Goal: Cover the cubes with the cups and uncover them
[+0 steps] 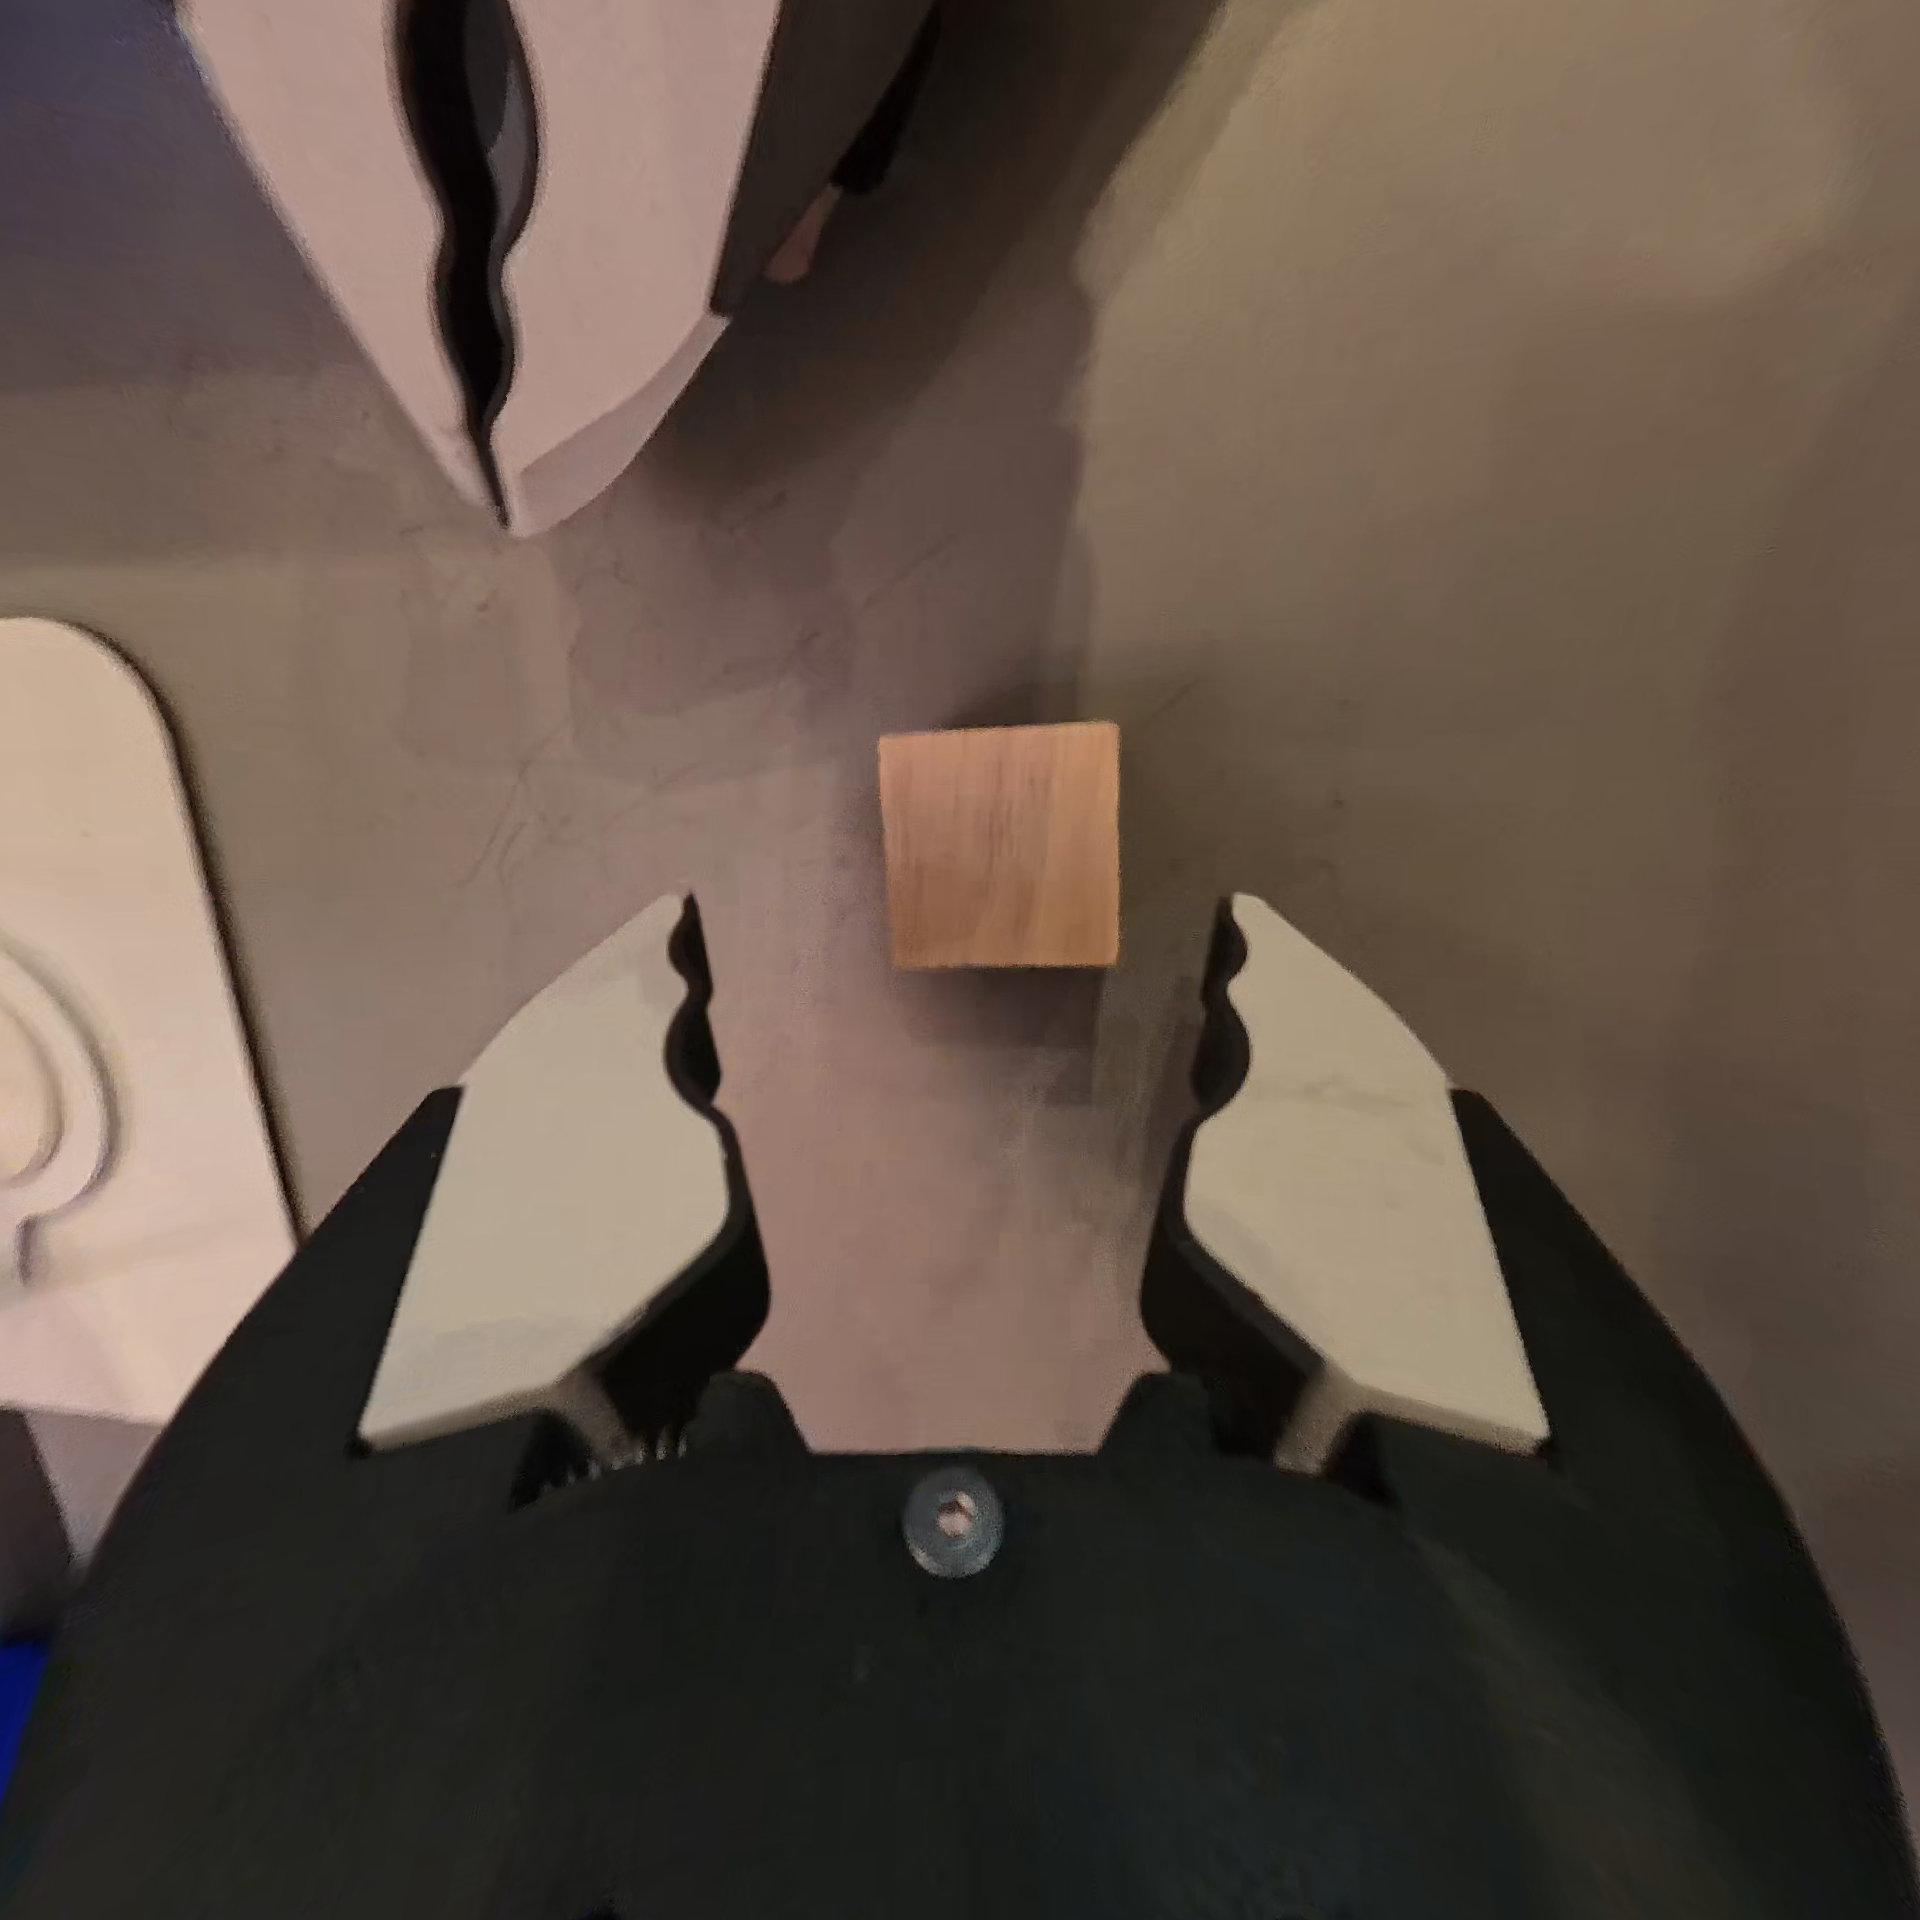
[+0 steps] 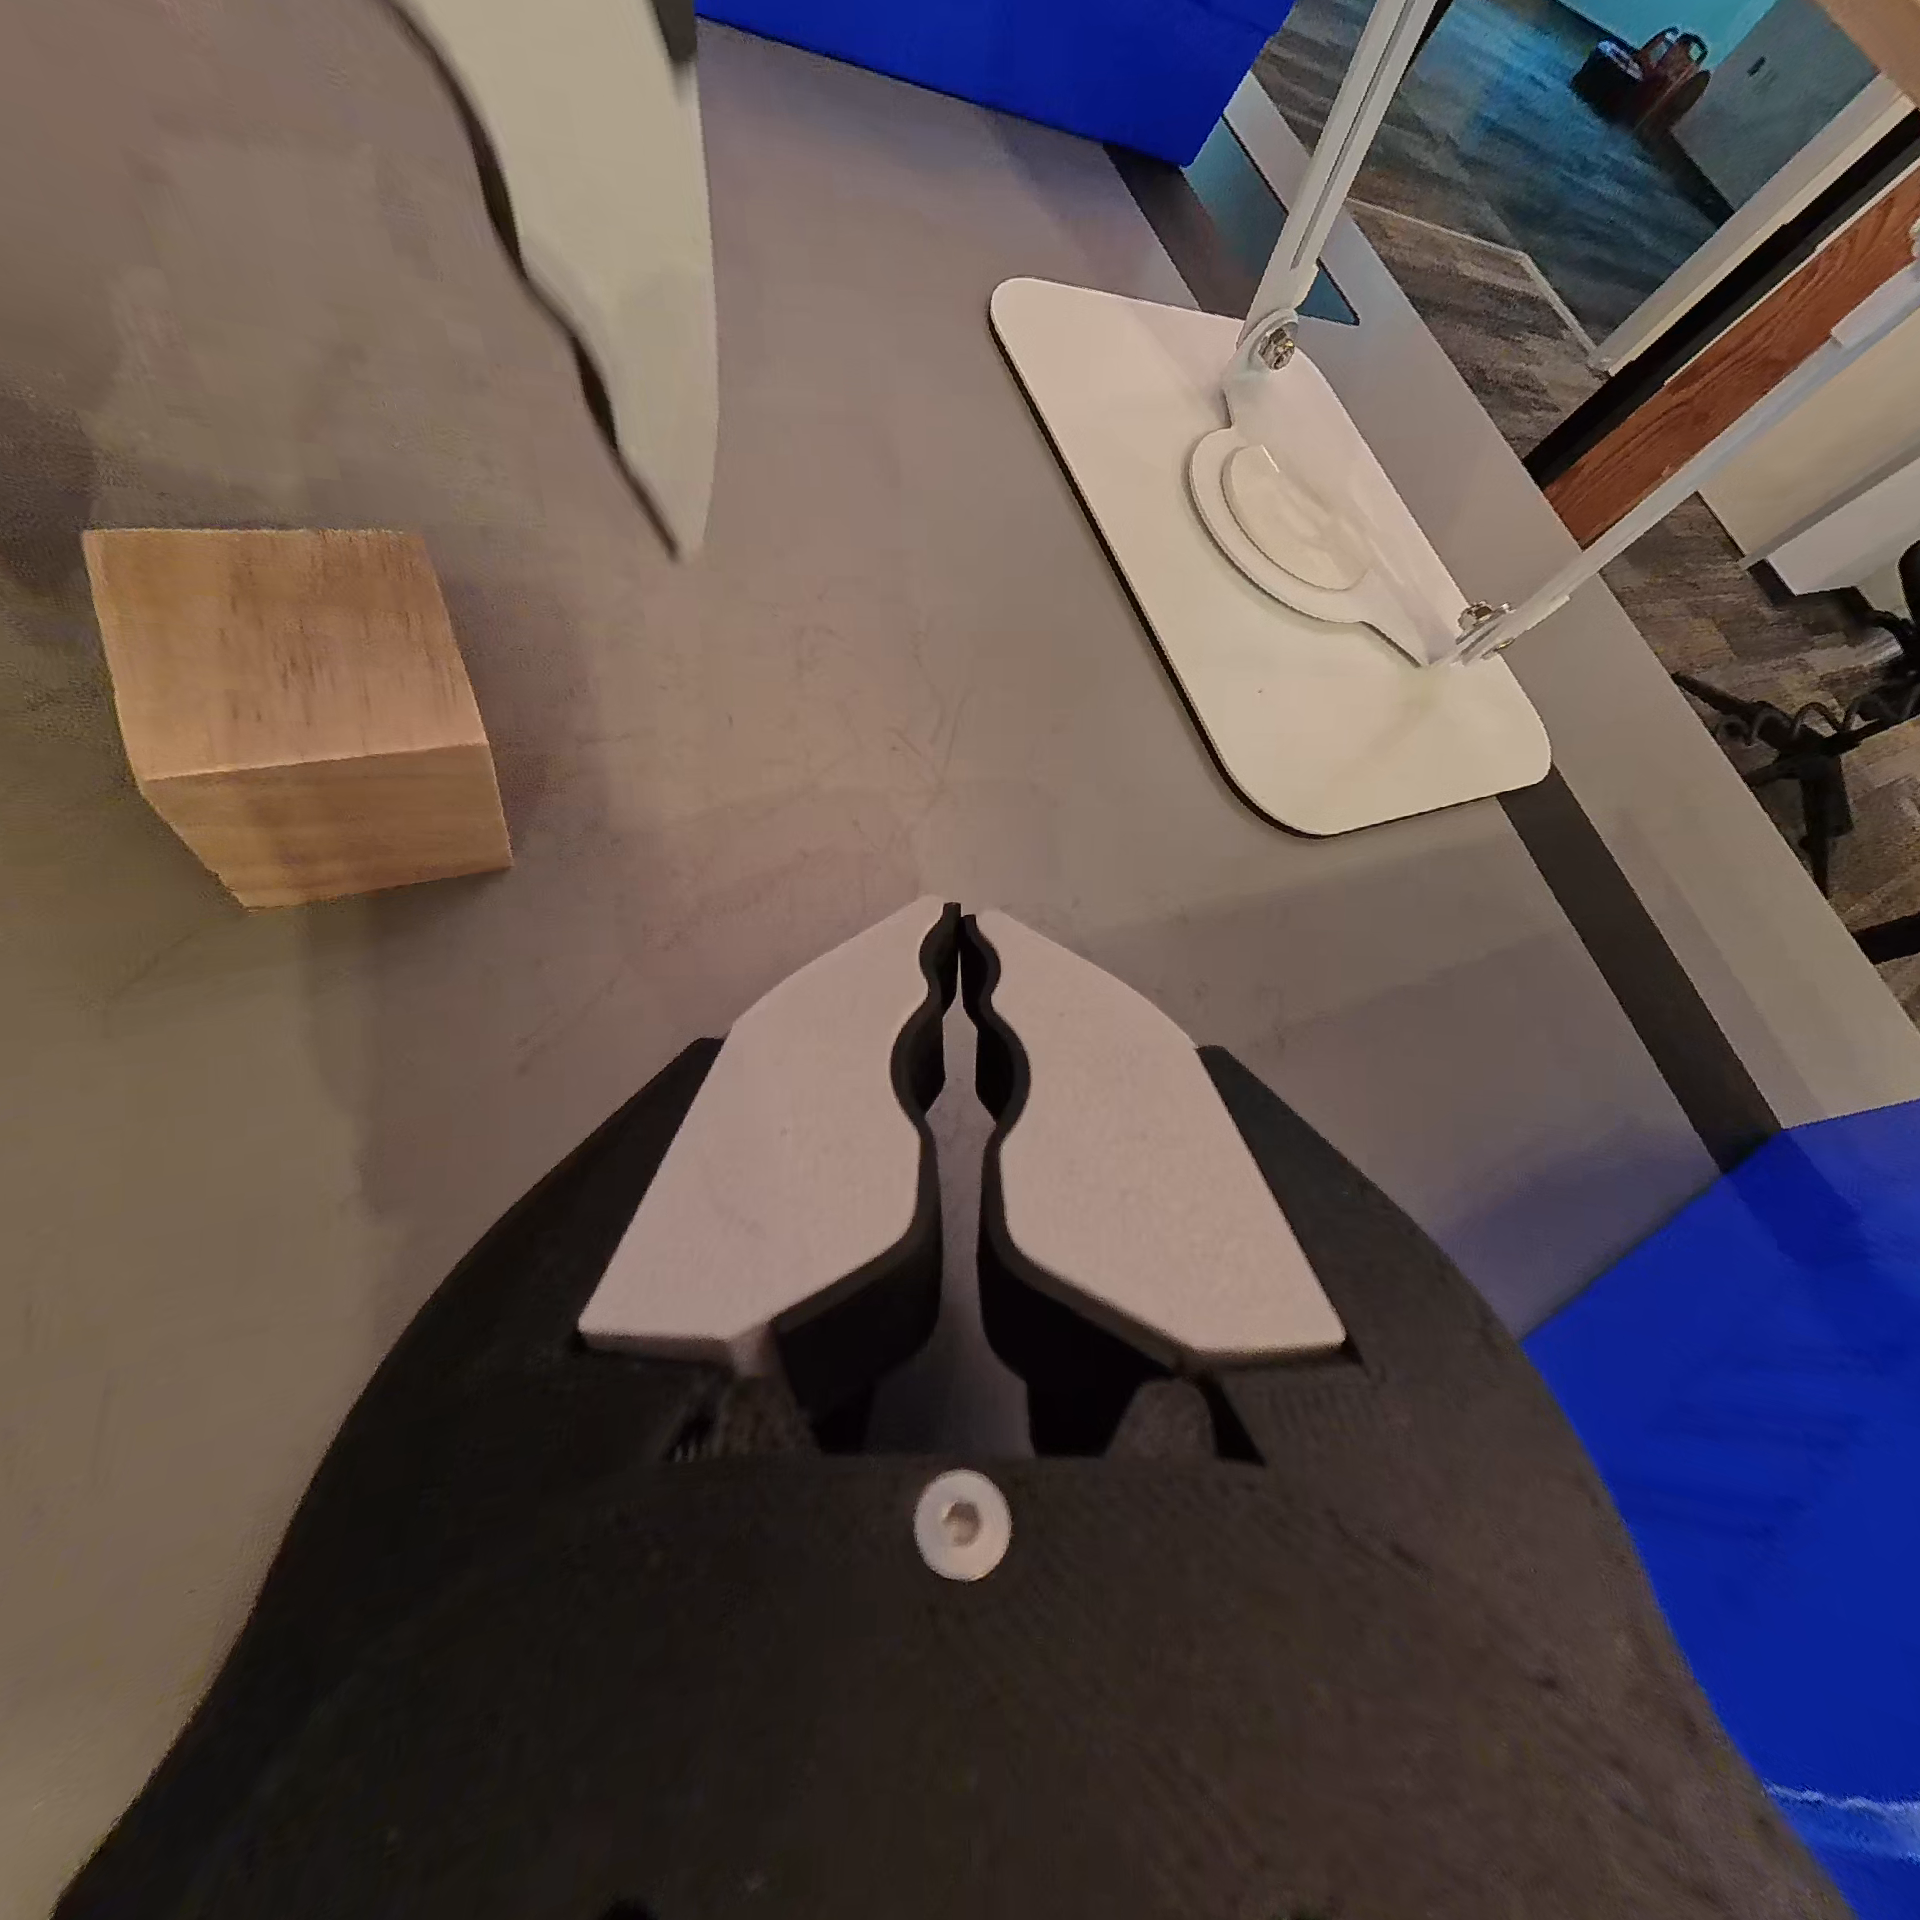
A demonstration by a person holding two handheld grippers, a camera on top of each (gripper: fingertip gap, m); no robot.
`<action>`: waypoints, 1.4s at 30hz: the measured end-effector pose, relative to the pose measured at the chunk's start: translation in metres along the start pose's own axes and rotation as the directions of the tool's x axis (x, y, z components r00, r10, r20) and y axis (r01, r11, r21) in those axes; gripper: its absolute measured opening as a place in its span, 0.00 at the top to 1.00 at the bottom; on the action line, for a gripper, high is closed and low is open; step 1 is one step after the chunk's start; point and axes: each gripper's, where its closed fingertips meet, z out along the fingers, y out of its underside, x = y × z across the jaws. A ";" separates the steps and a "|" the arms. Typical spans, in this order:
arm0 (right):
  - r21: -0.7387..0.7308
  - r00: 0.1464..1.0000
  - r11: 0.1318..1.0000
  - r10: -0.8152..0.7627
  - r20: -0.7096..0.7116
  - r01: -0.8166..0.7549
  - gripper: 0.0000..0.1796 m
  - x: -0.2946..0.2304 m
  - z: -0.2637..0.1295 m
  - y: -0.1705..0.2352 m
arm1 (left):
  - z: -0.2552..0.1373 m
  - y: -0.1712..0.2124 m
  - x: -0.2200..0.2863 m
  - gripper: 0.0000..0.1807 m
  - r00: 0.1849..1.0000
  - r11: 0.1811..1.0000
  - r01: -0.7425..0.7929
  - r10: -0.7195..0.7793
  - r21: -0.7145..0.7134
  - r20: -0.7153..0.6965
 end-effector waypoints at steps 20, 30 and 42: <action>-0.017 1.000 1.000 -0.006 0.008 0.006 1.00 -0.002 0.000 0.003 | -0.130 0.301 -0.179 0.65 0.914 0.950 0.285 -0.229 -0.128 0.336; -0.015 1.000 1.000 -0.027 0.014 0.027 1.00 -0.005 -0.001 0.003 | -0.072 0.324 -0.195 0.73 0.934 0.946 0.312 -0.288 -0.090 0.210; -0.006 1.000 1.000 -0.023 0.007 0.023 1.00 -0.012 -0.075 0.046 | -0.145 0.304 -0.168 0.74 0.880 0.939 0.345 -0.325 0.005 0.346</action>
